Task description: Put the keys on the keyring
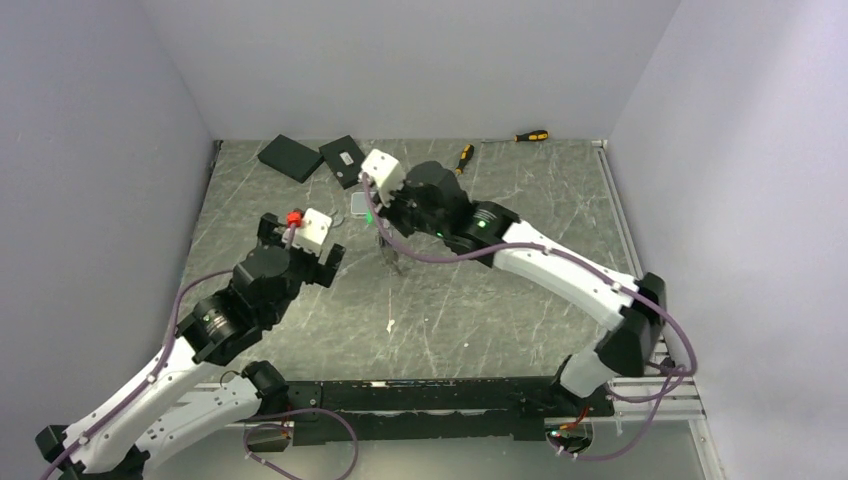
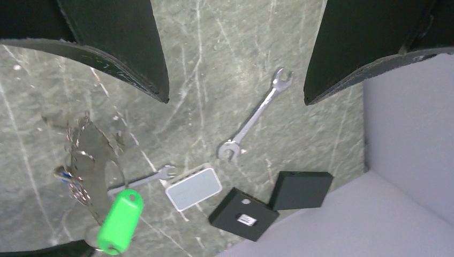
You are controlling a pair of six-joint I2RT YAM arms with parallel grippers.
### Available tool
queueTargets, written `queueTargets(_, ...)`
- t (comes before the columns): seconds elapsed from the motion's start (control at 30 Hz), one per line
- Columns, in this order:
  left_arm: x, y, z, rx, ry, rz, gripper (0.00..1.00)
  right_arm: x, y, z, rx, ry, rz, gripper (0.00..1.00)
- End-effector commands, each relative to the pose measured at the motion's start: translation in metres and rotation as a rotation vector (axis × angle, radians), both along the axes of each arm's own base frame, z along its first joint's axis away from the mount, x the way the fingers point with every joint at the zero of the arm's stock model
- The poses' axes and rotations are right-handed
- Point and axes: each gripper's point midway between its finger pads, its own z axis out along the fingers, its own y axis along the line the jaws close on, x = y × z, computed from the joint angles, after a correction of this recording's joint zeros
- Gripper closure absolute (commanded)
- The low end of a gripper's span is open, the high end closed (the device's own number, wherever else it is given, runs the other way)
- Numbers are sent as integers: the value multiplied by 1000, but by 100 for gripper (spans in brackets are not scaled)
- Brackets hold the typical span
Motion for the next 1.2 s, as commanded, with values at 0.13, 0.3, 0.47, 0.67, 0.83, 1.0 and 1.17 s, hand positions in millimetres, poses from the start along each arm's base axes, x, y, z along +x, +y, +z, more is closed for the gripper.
queueTargets(0.13, 0, 34, 24, -69, -111, 138, 1, 24, 76, 93, 184, -152, 73, 100)
queueTargets(0.3, 1, 32, 21, -75, -92, 126, 0, 47, 83, 73, 148, -157, 1, 100)
queueTargets(0.47, 3, 31, 18, -68, -74, 126, 1, 52, 48, -34, 58, 68, -79, 100)
queueTargets(0.67, 6, 30, 20, -107, -78, 118, 1, 24, -7, -139, -107, 263, -151, 100)
queueTargets(0.83, 10, 31, 20, -124, -69, 119, 1, 8, -39, -157, -150, 336, -178, 100)
queueTargets(1.0, 12, 32, 17, -134, -52, 124, 1, 2, -64, -179, -201, 386, -223, 100)
queueTargets(1.17, 13, 32, 15, -132, -48, 126, 1, 3, -84, -204, -241, 470, -277, 100)
